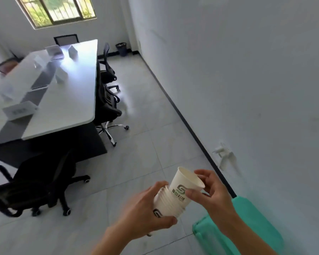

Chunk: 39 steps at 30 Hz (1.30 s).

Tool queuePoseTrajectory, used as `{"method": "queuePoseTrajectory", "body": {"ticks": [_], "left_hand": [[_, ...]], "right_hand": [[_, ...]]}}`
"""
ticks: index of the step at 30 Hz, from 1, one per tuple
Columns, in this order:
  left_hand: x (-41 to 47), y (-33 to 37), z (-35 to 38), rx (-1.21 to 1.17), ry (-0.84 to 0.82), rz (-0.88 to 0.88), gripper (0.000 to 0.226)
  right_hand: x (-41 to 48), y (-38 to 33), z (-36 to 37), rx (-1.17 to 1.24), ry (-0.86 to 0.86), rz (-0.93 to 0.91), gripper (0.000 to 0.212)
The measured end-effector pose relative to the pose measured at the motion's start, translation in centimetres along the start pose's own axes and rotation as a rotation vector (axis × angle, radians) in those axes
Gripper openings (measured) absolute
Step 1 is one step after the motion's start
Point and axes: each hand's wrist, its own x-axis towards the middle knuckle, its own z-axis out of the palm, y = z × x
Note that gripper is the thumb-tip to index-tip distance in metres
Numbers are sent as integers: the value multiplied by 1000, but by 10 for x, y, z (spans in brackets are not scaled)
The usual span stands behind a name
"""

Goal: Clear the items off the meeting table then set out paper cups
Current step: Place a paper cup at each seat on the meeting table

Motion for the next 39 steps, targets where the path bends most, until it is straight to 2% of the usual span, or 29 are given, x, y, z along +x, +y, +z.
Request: {"method": "queuePoseTrajectory", "body": {"ticks": [4, 9, 13, 18, 23, 27, 32, 39], "left_hand": [[4, -41, -9, -176, 79, -219, 80], [-26, -101, -32, -410, 422, -389, 72], [-41, -147, -56, -599, 707, -502, 71], [-41, -220, -100, -749, 952, -570, 64], [-39, -293, -171, -765, 1057, -592, 60], [-31, -346, -224, -756, 1112, -611, 68], [3, -404, -262, -766, 1117, -610, 71], [70, -484, -334, -743, 1155, -634, 63]], "right_hand": [[65, -6, 8, 45, -111, 53, 82], [127, 6, 44, -39, -308, 122, 58], [167, 19, 95, -146, -427, 152, 60], [215, 31, 173, -228, -491, 145, 69], [259, 28, 260, -231, -461, 124, 58], [297, 26, 326, -213, -486, 139, 47], [353, 32, 388, -285, -490, 125, 56], [479, 34, 484, -326, -558, 89, 49]]}}
